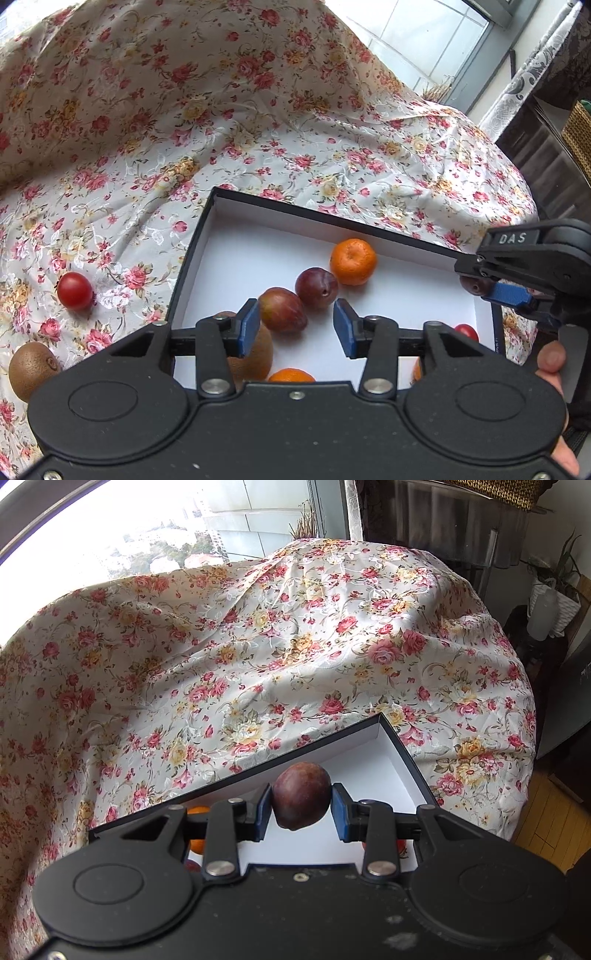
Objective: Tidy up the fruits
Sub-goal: 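Open left tool to drop its plum in the box while right tool releases its plum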
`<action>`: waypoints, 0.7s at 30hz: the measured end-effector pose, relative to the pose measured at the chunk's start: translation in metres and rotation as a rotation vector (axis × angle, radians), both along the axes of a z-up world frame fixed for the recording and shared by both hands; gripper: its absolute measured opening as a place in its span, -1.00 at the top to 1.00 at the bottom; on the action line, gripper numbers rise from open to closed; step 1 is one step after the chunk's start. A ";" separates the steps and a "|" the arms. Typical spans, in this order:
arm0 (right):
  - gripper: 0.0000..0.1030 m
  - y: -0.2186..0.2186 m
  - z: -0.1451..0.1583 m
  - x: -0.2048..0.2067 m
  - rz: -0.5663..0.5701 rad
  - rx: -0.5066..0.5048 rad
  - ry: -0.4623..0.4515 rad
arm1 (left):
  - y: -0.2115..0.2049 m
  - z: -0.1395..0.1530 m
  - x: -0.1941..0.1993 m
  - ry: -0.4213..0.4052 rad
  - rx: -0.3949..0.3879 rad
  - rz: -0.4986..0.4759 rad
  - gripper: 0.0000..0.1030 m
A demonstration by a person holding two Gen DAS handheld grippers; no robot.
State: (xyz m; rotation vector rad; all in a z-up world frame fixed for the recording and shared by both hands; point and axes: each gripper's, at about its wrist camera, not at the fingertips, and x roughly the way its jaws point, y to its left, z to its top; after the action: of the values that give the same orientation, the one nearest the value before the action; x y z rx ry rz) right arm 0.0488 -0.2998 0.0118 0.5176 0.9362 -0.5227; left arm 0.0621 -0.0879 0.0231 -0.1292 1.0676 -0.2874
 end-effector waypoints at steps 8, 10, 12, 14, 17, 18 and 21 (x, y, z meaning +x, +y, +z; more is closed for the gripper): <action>0.28 0.000 -0.002 0.002 0.041 0.034 -0.003 | 0.025 -0.005 0.010 0.021 0.009 0.096 -0.03; 0.29 0.000 -0.001 0.001 0.045 0.045 -0.019 | 0.026 -0.005 0.010 0.024 0.011 0.099 -0.03; 0.29 0.001 0.000 0.001 0.045 0.044 -0.022 | 0.026 -0.005 0.010 0.020 0.020 0.099 -0.03; 0.29 0.002 0.001 0.001 0.042 0.044 -0.018 | 0.026 -0.004 0.009 0.010 0.035 0.100 -0.04; 0.29 0.001 -0.001 0.001 0.034 0.065 -0.014 | 0.026 -0.003 0.008 -0.009 0.054 0.104 -0.13; 0.29 0.001 -0.002 0.002 0.035 0.071 -0.013 | 0.026 -0.002 0.008 -0.018 0.064 0.106 -0.13; 0.29 0.002 -0.005 0.005 0.036 0.088 0.010 | 0.024 -0.001 0.006 -0.038 0.101 0.109 -0.14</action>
State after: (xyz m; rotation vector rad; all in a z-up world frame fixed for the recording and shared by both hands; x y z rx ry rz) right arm 0.0536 -0.2977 0.0070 0.5764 0.9798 -0.4534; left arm 0.0682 -0.0637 0.0225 -0.0908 1.0313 -0.1371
